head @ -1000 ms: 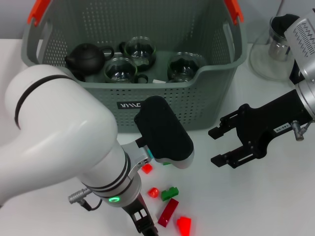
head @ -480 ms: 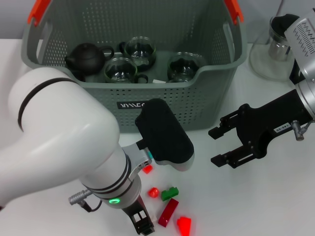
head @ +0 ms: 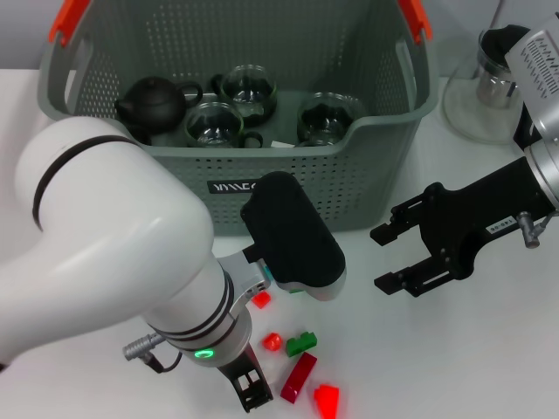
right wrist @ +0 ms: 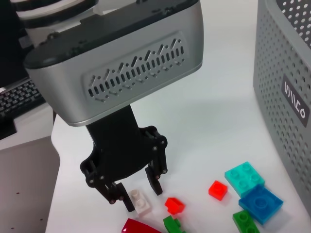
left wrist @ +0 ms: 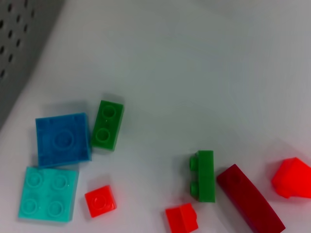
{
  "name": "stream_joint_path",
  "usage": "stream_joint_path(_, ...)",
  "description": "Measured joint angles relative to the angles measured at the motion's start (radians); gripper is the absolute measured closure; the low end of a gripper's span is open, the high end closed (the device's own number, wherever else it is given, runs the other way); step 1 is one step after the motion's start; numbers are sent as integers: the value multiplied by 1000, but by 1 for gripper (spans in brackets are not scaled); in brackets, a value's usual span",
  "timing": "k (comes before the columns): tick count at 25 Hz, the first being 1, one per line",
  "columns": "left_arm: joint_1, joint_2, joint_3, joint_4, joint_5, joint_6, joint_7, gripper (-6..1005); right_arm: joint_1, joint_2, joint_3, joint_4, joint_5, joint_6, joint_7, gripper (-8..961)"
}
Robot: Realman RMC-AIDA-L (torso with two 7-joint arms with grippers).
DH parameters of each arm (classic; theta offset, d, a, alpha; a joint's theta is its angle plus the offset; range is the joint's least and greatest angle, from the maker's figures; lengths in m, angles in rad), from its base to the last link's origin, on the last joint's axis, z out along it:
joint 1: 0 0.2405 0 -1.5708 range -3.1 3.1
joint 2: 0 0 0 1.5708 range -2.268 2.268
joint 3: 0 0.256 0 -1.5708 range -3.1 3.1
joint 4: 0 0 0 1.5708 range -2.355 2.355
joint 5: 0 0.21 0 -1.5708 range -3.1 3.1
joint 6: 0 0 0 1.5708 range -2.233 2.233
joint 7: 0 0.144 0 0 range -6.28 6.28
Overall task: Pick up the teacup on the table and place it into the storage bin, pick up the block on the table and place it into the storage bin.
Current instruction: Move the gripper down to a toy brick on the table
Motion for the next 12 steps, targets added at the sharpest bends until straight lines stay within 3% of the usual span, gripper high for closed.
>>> stream_joint_path(2,-1,0,0,-1,0,1,0,591,1,0,0,0,0,0,2,238)
stream_joint_path(12,-3,0,3,-2,-6,11,6,618,3,0,0,0,0,1,4,237)
